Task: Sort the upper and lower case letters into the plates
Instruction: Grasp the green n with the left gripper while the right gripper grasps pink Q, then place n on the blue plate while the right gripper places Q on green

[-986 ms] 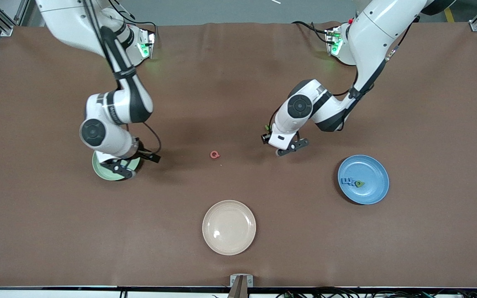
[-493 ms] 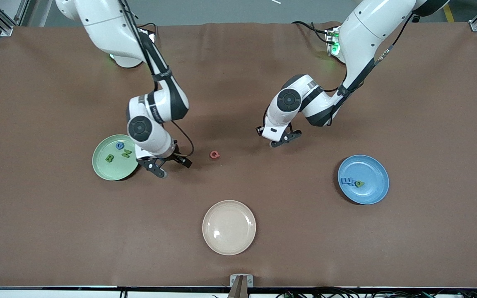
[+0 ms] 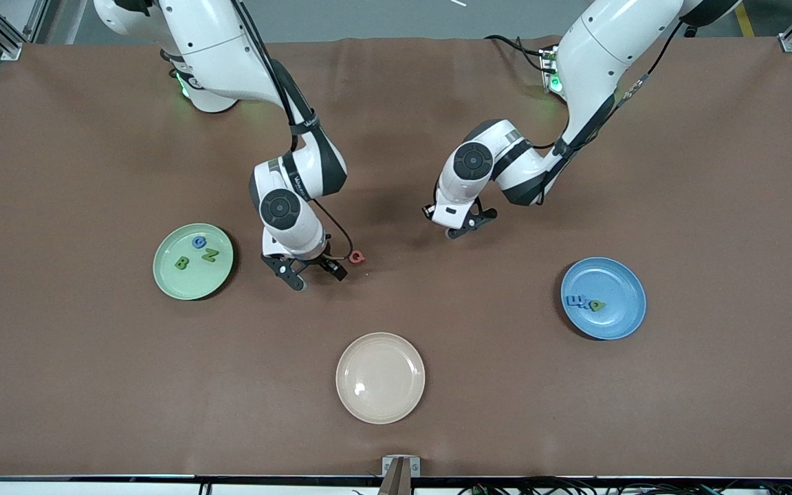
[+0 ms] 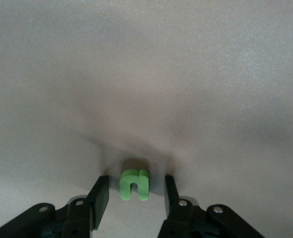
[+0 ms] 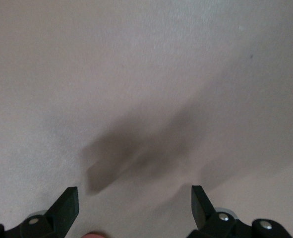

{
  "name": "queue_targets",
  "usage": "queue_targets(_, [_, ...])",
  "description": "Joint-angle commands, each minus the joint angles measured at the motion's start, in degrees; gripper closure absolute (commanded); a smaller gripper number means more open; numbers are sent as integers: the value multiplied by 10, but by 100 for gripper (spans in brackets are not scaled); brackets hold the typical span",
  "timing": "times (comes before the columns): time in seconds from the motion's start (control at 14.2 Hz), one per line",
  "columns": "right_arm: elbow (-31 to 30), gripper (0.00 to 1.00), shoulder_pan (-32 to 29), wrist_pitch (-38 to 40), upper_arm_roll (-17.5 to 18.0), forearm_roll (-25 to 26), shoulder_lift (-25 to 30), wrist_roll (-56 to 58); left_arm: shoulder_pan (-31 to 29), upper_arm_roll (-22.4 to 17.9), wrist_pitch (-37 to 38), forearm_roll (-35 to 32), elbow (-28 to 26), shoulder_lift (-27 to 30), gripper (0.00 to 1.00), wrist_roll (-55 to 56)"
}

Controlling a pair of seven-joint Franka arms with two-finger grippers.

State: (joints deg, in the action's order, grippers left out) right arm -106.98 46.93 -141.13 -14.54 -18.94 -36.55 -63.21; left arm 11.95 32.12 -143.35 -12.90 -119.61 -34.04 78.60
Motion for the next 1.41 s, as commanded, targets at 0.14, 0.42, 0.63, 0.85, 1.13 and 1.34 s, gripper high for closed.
queue_targets(0.14, [11,2,35,-23,-8,-7,-22,-68,-1,0,-10,-13,-12,9,80,17])
queue_targets(0.42, [15,6,51,-23,-7,-7,-22,-100,-10,-2,-6,-13,-1,25,96,17])
queue_targets(0.63, [20,11,56,-23,-7,-7,-27,-114,-36,-5,-1,-14,32,32,98,10])
queue_targets(0.85, [27,19,57,-21,-7,-6,-30,-127,-78,-4,35,-41,74,33,98,-26])
queue_targets(1.13, [28,34,64,-22,-7,-7,-32,-129,-140,-2,183,-48,144,56,98,-154])
queue_targets(1.34, [31,36,66,-21,-7,-9,-33,-130,-189,-2,235,-48,160,71,98,-269])
